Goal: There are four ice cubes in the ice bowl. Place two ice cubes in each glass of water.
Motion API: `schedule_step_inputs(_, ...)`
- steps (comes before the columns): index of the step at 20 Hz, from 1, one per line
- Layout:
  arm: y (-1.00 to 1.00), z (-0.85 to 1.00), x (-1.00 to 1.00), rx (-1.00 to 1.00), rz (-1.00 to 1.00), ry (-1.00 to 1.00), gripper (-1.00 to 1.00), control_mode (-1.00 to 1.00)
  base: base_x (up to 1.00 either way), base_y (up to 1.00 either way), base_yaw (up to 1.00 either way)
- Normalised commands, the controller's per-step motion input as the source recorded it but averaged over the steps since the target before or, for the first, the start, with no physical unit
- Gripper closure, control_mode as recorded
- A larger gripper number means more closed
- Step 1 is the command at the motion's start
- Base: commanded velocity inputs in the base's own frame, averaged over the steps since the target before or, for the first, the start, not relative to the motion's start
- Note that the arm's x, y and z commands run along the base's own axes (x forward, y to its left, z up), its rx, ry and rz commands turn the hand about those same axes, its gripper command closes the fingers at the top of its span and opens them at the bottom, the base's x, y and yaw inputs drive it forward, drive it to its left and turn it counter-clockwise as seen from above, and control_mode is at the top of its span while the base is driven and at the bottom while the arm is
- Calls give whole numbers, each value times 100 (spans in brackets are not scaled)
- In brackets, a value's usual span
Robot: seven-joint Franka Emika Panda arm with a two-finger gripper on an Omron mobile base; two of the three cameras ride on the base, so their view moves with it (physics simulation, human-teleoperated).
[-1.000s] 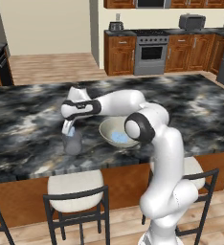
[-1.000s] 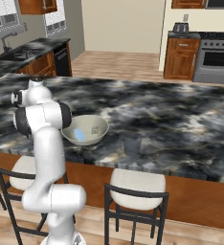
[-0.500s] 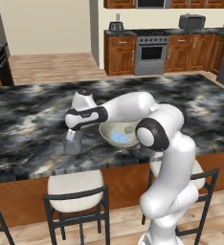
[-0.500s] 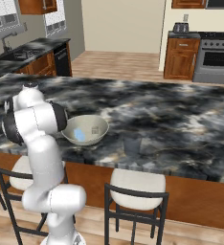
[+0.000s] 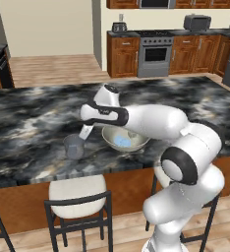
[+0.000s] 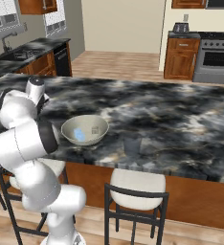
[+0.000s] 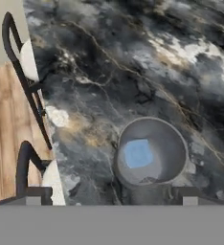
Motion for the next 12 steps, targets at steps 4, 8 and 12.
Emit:
schedule_step_inputs(4,-45,28,-34,8,-20,30,-100,-100,0,0,0)
schedule_step_inputs(8,-33,12,-20,0,-35,40,-100,-100,0,0,0)
schedule_step_inputs(12,-30,11,-12,0,-34,39,-100,-100,0,0,0)
